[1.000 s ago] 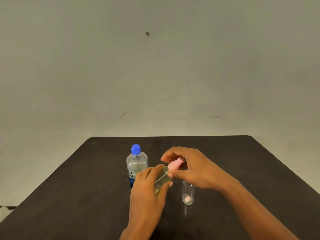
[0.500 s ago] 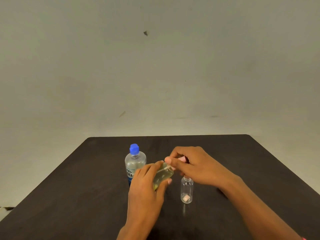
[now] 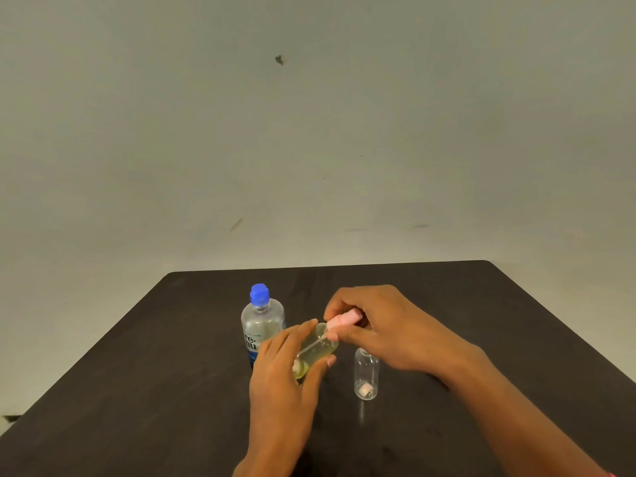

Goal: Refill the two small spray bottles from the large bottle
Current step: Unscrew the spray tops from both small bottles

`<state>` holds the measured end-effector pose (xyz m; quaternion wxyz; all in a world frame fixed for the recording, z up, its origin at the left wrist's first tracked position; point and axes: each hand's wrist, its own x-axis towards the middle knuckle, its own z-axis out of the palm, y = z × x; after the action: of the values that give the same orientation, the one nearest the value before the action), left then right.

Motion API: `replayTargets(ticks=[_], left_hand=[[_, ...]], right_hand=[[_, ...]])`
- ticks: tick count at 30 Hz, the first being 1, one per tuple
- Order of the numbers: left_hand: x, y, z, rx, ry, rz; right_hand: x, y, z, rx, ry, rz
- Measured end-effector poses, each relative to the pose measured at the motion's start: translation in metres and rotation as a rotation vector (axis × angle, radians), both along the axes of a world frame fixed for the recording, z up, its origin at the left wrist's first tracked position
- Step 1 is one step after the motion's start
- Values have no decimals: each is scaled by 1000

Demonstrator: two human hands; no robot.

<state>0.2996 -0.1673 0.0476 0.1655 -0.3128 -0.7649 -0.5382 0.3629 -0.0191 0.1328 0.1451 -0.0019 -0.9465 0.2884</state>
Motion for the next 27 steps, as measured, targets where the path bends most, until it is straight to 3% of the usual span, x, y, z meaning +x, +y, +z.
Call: replayTargets(ticks=[7, 10, 14, 17, 20, 27], left_hand=[[0, 3, 0, -23, -52, -39], [1, 3, -1, -15, -81, -64], [1, 6, 0, -16, -80, -84], [3, 10, -1, -45, -77, -82], [3, 12, -5, -53, -81, -100], [-2, 13, -11, -65, -152, -111]], right_hand=[[0, -2, 1, 56, -63, -69], [2, -1, 3, 76, -54, -1], [5, -1, 8, 7, -98, -14], [6, -2, 9, 96, -80, -92], [12, 2, 13, 116, -60, -28], [33, 26, 34, -45, 21, -91]])
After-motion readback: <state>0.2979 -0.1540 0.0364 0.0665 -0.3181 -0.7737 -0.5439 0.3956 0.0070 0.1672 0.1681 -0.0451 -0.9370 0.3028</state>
